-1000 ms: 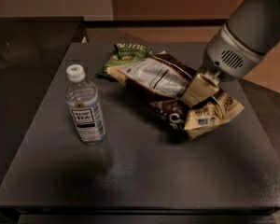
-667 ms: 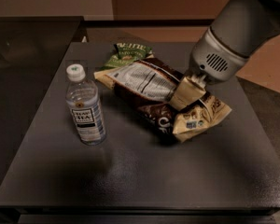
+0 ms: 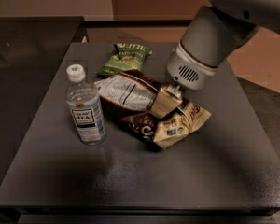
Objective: Move brown chip bag near blue plastic bottle
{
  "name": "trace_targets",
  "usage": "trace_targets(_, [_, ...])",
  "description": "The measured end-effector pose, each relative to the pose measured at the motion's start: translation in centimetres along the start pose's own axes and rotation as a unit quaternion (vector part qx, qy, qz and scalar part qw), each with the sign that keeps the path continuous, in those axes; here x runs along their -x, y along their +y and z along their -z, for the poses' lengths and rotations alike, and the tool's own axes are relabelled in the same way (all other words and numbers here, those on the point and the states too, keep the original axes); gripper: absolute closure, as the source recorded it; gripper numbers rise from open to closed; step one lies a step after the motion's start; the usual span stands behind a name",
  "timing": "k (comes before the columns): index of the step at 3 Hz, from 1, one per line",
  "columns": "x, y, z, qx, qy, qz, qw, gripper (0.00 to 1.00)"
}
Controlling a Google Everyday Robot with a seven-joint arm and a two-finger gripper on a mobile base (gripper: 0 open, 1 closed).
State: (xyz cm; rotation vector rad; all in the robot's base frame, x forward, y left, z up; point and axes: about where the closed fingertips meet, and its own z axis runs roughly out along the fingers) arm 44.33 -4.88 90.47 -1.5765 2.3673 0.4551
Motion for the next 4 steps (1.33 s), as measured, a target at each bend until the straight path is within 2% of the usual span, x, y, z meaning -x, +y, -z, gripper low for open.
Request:
trace_targets(1, [0.85,0.05,-1.29,0.003,-0.003,0.009,1.0,0.36])
trace_targets(2, [0.88,0.13,-1.24,0.003,-0.003,0.009,0.9999,0.13])
trace_targets(3, [0.95,0.2,-1.28,0.002,-0.003,0.01,0.9999,0.0])
trace_targets(4, [0.95,0.2,-1.28,0.002,-0.003,0.01,0.9999,0.0])
